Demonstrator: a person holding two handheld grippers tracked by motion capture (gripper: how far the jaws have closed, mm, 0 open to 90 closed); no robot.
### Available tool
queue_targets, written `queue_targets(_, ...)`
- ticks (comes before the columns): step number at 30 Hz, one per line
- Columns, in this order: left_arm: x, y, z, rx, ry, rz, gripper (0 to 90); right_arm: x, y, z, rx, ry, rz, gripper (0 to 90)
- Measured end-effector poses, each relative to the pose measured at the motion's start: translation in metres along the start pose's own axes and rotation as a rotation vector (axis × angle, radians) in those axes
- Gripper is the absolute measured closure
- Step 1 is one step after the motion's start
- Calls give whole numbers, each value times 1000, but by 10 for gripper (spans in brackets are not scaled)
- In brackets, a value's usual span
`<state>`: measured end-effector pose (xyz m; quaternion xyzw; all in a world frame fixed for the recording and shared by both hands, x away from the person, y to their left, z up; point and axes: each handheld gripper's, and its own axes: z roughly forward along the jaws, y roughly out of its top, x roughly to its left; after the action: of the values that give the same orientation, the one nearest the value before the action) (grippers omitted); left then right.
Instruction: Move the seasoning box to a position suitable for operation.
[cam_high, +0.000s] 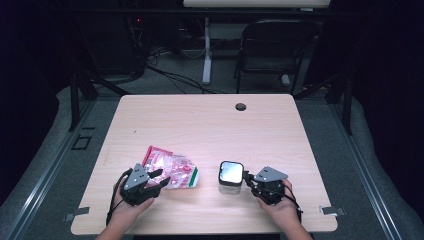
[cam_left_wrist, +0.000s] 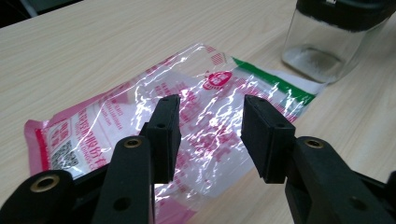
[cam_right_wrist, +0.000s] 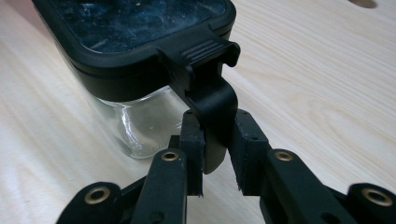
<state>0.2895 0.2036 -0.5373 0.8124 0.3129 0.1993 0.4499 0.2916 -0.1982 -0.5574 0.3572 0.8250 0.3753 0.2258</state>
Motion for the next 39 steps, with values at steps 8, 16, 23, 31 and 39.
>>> queue_targets(8,-25,9,7,-6,-66,53,574,15,3,1,-5,66,-45,761)
queue_targets(16,-46,31,25,16,-117,77,577,22,6,5,-10,89,-59,764)
queue_targets(23,-49,53,50,6,-187,-42,573,14,5,3,-30,133,43,705)
queue_targets(31,-51,37,50,18,-199,-52,591,13,1,-13,-46,159,109,653)
queue_targets(39,-51,36,53,41,-197,-17,595,20,32,-46,-56,82,171,704)
